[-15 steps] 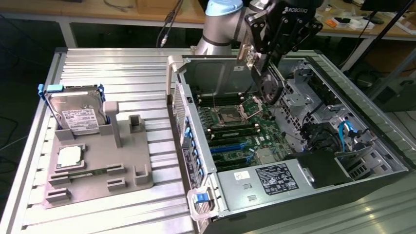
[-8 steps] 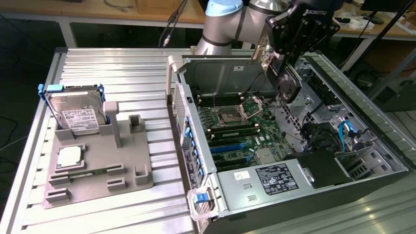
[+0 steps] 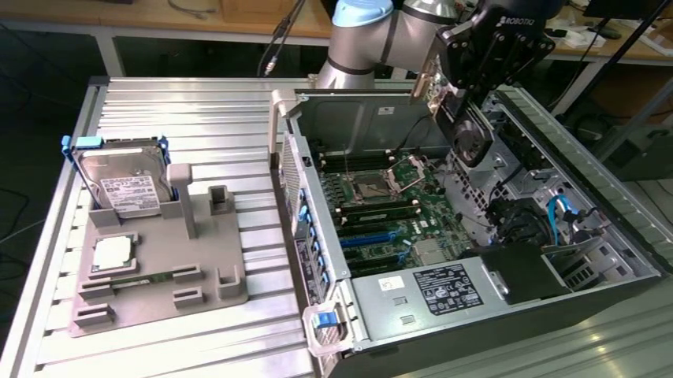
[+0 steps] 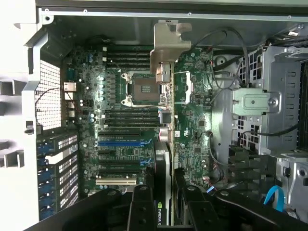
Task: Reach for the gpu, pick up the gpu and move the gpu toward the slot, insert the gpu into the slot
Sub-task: 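Pick up the gpu and move the gpu toward the slot, then insert the gpu into the slot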
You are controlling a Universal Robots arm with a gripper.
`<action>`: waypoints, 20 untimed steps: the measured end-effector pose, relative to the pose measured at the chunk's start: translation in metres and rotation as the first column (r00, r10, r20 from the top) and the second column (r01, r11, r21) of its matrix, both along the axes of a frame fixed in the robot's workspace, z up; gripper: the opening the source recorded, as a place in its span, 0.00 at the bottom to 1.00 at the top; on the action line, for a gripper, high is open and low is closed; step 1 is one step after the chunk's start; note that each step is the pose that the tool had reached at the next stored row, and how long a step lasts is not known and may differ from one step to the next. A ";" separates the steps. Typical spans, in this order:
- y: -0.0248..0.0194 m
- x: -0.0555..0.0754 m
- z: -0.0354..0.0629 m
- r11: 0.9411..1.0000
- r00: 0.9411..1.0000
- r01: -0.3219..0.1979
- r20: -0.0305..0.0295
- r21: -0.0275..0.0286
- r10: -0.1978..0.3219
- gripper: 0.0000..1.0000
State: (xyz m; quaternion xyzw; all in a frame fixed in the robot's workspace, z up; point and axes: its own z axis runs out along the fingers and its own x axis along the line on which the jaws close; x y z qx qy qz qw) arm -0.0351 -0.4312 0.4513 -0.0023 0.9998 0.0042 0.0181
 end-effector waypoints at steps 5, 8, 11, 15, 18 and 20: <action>0.0000 0.000 0.0000 1.000 1.000 0.000 0.000 0.000 0.000 0.27; 0.0000 0.000 0.0000 1.000 1.000 0.000 0.000 0.000 0.000 0.27; 0.0000 0.000 0.0000 1.000 1.000 -0.005 0.000 0.000 0.005 0.27; 0.0000 0.000 -0.0002 0.997 0.997 -0.071 0.000 0.000 0.071 0.27; 0.0000 0.001 -0.0005 0.992 0.992 -0.124 0.000 0.000 0.124 0.27; 0.0000 0.001 -0.0009 0.987 0.987 -0.159 0.000 0.000 0.159 0.27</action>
